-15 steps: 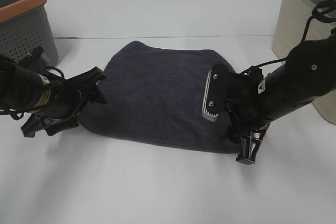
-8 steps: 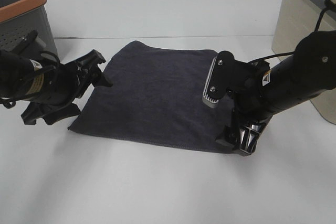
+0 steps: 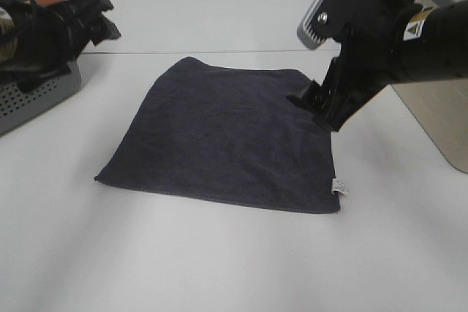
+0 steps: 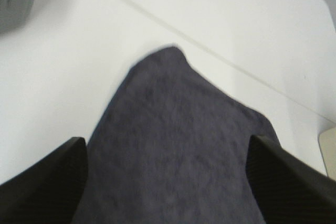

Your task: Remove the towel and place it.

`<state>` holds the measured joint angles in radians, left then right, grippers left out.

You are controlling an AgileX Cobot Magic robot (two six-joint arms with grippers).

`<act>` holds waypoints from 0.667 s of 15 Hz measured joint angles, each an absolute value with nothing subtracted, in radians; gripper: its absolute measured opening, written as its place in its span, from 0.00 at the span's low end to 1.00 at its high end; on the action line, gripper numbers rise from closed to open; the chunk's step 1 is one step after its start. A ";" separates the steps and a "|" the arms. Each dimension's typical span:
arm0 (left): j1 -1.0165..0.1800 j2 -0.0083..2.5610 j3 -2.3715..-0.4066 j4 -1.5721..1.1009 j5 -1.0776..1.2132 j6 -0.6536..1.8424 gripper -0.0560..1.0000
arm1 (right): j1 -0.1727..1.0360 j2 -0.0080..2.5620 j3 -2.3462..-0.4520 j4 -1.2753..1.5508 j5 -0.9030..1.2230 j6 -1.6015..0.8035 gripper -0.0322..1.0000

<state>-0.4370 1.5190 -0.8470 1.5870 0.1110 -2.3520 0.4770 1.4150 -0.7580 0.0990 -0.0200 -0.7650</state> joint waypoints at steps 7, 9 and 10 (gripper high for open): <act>-0.437 1.508 -1.236 1.459 0.467 -1.527 0.78 | 0.457 1.379 -0.975 0.101 -0.065 -0.757 0.94; -0.428 1.512 -1.379 1.275 0.662 -1.069 0.78 | 0.334 1.379 -1.087 0.222 -0.061 -0.736 0.94; -0.411 1.517 -1.425 1.167 0.682 -0.956 0.78 | 0.286 1.379 -1.123 0.289 -0.049 -0.732 0.94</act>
